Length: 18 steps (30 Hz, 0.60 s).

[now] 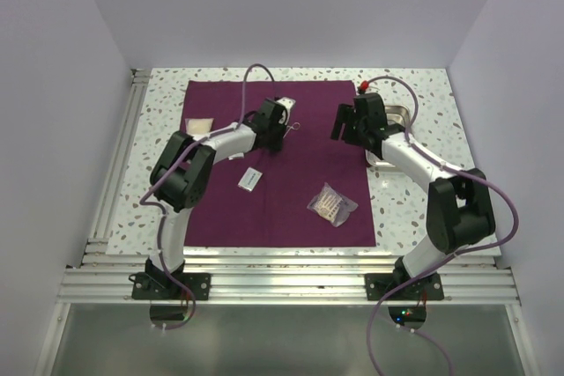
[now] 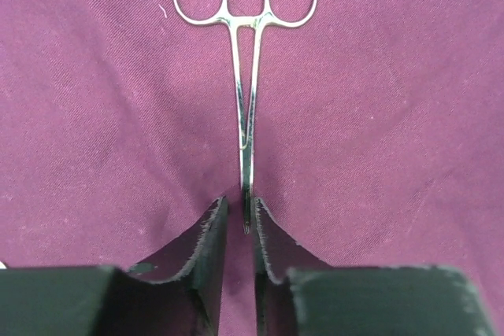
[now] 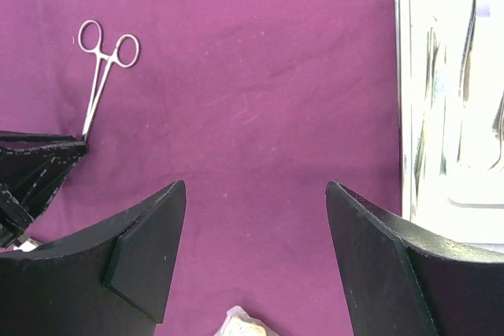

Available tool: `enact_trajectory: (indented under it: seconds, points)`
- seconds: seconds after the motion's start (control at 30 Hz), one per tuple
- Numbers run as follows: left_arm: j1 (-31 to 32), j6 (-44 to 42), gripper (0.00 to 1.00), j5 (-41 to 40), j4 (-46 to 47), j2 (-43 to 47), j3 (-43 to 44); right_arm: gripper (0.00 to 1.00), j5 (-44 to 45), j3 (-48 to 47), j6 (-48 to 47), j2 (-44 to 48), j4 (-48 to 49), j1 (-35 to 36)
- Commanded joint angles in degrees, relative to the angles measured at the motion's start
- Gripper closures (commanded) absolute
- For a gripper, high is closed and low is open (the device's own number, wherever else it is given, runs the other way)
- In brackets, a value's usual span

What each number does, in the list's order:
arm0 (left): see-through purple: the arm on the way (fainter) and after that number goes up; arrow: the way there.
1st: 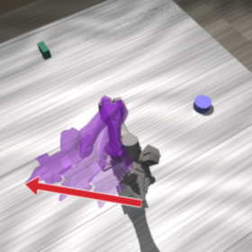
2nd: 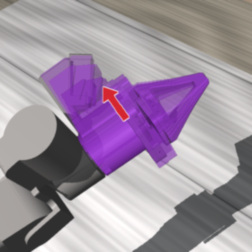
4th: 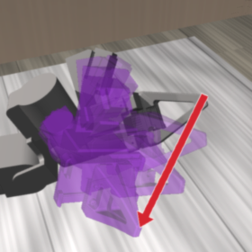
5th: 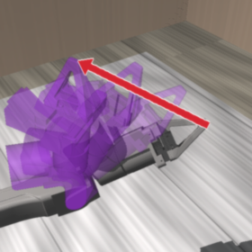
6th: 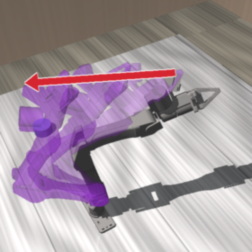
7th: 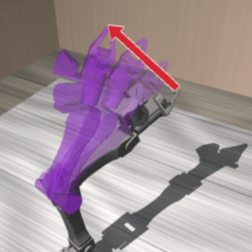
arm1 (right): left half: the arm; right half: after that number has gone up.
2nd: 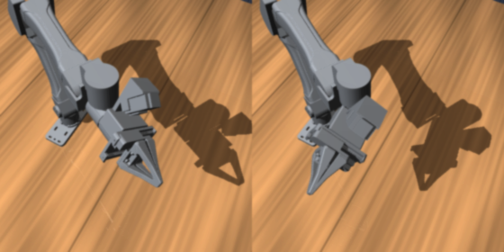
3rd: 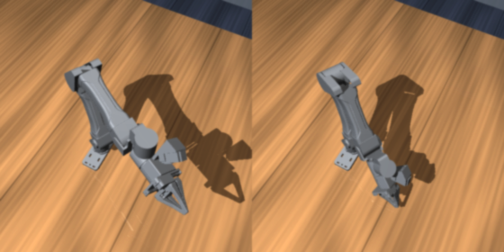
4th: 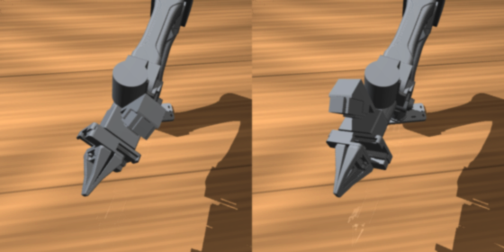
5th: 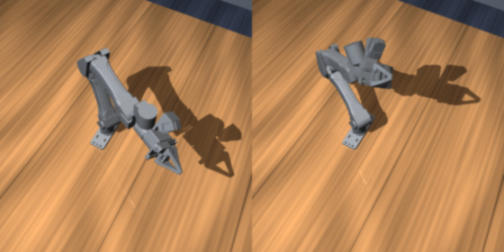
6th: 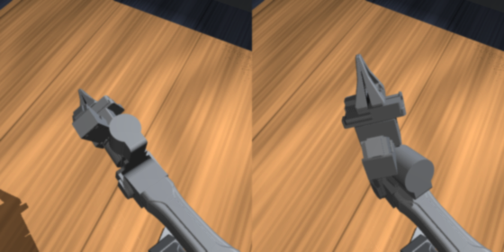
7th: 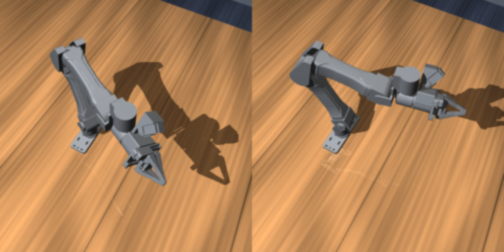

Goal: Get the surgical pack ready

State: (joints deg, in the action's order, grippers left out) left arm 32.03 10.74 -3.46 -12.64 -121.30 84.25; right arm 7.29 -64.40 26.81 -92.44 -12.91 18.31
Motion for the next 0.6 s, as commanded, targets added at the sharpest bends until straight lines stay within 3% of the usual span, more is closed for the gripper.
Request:
enact_trajectory:
  seconds: [0.0, 0.1, 0.17, 0.57]
  points:
    - [0.93, -1.07, 0.82, -0.05, -4.84, -2.10, 1.62, 0.25, -1.57, 0.42, -0.18, 2.36, 2.18, -0.46]
    - [1.80, -0.64, 0.88, 0.03, -6.95, -1.84, 1.89, 0.25, -2.36, 0.33, 0.00, 2.00, 2.27, -0.64]
    - [2.16, -0.46, 1.00, 1.17, -8.09, -1.75, 1.89, 0.25, -2.72, 0.33, 0.18, 1.48, 2.45, -0.73]
    - [2.42, 2.44, 1.00, 9.34, -9.77, 5.36, 0.04, 0.22, -10.97, -3.98, 0.44, -3.71, 0.95, -0.81]
